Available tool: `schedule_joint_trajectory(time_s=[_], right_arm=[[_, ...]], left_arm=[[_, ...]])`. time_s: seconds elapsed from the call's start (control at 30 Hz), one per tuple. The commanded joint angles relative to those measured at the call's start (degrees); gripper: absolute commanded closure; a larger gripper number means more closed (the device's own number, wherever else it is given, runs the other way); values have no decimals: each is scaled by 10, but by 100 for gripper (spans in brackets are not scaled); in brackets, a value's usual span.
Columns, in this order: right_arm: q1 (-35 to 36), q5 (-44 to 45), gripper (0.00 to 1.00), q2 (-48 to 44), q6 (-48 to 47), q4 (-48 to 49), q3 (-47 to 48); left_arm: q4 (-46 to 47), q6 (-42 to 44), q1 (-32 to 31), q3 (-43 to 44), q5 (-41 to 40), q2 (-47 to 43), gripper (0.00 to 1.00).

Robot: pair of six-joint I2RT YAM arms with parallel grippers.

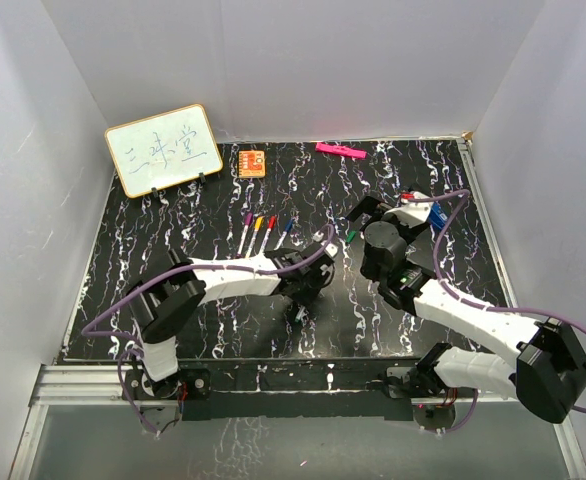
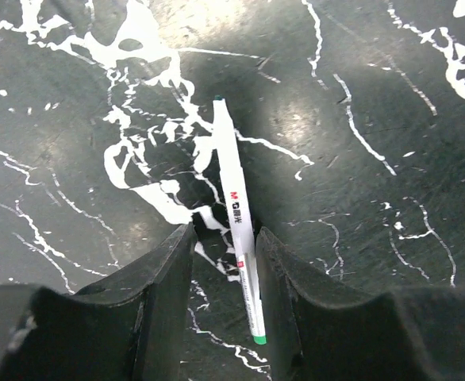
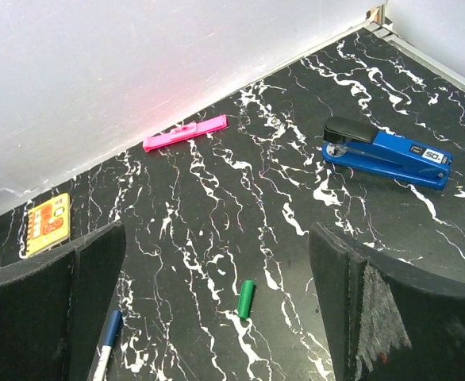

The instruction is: Insert the pens into the pen caps

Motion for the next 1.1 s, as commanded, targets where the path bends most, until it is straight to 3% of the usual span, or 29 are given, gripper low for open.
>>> schedule_joint_trajectory(time_s=[0.0, 0.17, 0.2, 0.3, 0.63, 0.73, 0.93, 1.07], right_arm=[[-3, 4, 2, -10, 13, 11, -1], [-4, 2, 2, -2, 14, 8, 5], [-4, 2, 2, -1, 14, 8, 5], [-5, 3, 2, 1, 15, 4, 7], [-19, 11, 3, 49, 67, -81, 47], [-30, -4, 13, 79, 103, -143, 76], [-59, -58, 43, 140, 146, -237, 129], [-70, -86, 49, 189, 165, -289, 156]], left_arm=[[-103, 18, 13, -52, -6, 24, 65], [-113, 14, 13, -58, 19, 22, 69], [-114, 14, 13, -61, 22, 21, 74], [-115, 16, 13, -68, 30, 20, 100], [-115, 23, 18, -82, 46, -20, 100], [-117, 26, 23, -78, 32, -58, 100], [-101, 40, 31, -79, 6, -152, 100], [-58, 50, 32, -103, -8, -210, 100]])
